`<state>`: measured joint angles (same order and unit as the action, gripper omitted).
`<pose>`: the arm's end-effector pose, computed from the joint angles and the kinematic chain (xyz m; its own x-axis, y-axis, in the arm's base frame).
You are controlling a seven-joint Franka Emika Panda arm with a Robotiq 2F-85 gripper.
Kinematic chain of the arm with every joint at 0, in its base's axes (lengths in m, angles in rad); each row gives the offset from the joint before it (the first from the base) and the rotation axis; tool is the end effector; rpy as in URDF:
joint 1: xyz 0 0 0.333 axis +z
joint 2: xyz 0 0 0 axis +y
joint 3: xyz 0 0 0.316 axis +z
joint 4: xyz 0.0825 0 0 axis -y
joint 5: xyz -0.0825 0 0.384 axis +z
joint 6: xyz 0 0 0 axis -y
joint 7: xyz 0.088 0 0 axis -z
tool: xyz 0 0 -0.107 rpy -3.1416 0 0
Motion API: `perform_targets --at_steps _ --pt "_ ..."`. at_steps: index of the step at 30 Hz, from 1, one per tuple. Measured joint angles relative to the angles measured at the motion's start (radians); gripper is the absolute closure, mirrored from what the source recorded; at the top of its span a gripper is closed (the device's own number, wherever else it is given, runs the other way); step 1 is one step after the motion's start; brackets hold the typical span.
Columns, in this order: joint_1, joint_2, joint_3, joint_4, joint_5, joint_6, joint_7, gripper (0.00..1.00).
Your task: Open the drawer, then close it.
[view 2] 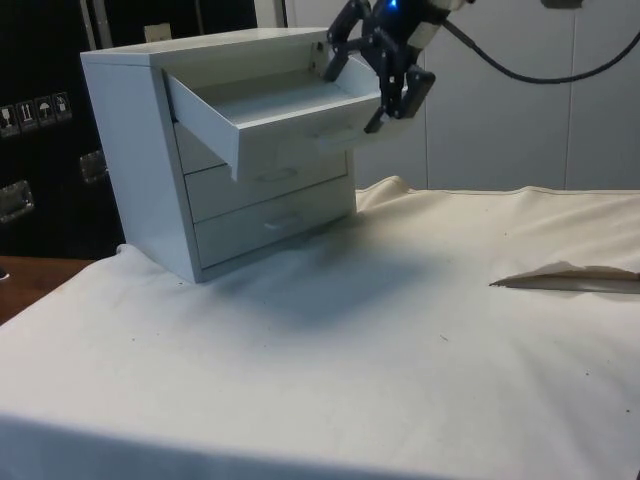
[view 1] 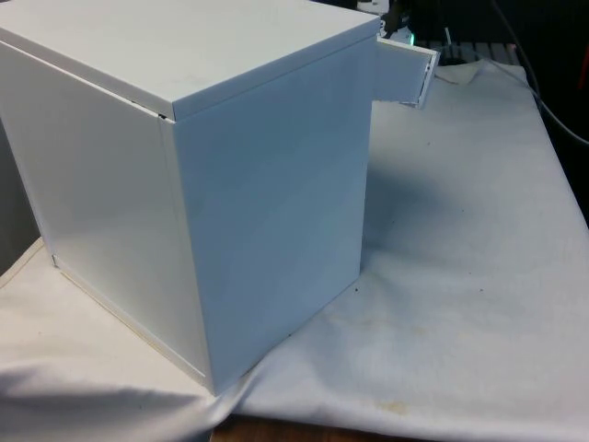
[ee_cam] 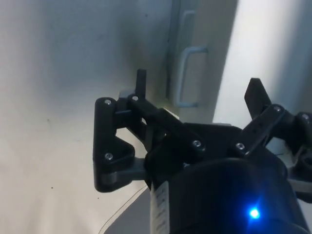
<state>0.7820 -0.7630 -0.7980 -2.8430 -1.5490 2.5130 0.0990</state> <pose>0.3487 0.0364 0.3743 0.4016 0.9027 0.1543 0.6462 -0.3988 0.6507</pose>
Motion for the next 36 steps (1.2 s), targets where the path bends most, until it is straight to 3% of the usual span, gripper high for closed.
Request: perform_targets --at_steps 12,19,23,24,27,28,32,33,35,36 --pt "0.0 -0.031 0.019 -0.079 -0.072 -0.029 0.115 0.0" --pt "0.0 -0.031 0.019 -0.086 -0.08 -0.033 0.126 0.0" --pt "0.0 -0.031 0.018 -0.088 -0.08 -0.034 0.126 0.22" --pt "0.0 -0.031 0.018 -0.088 -0.08 -0.034 0.126 0.22" --pt "0.0 -0.031 0.017 -0.089 -0.08 -0.034 0.127 0.38" --pt "0.0 -0.031 0.017 -0.09 -0.08 -0.034 0.127 0.49" --pt "0.0 -0.031 0.016 -0.09 -0.08 -0.034 0.127 0.7" --pt "0.0 -0.031 0.016 -0.09 -0.08 -0.034 0.127 0.7" --pt "0.0 -0.031 0.016 -0.09 -0.08 -0.034 0.128 0.79" --pt "0.0 -0.031 0.016 -0.09 -0.08 -0.034 0.128 0.92"
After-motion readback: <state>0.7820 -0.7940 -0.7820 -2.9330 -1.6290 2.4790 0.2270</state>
